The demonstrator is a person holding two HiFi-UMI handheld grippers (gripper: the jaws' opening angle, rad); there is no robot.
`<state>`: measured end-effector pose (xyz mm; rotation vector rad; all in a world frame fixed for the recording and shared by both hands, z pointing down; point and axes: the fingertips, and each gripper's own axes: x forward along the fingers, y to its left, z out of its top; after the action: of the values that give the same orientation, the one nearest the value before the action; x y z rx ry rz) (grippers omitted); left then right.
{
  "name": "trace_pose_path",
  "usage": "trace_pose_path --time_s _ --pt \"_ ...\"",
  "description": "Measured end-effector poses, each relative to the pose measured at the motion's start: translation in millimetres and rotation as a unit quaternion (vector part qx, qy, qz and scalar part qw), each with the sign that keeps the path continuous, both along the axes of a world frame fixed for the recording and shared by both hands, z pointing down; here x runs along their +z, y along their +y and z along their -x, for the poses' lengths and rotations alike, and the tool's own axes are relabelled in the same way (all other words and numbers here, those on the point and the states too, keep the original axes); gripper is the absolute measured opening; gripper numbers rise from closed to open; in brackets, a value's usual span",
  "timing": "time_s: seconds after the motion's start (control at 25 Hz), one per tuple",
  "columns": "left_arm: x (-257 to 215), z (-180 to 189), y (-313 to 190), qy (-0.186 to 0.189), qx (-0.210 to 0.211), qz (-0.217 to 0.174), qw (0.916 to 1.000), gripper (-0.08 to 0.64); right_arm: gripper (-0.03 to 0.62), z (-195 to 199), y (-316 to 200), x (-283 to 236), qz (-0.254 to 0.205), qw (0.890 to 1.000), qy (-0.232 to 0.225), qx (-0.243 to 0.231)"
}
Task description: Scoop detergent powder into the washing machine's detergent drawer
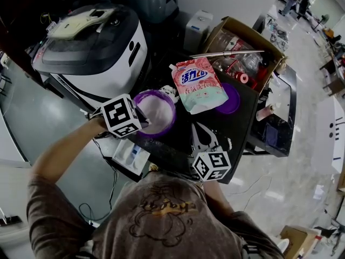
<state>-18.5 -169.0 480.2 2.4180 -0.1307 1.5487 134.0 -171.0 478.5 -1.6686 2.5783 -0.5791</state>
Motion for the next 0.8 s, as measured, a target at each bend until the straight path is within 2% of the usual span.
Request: trace_pose_path --time_s 0.8 --pt "-1 -17 8 0.038 -0.02 0.055 0.9976 0.023 0.002 -5 0 0 0.0 1.0 0.003 0.0"
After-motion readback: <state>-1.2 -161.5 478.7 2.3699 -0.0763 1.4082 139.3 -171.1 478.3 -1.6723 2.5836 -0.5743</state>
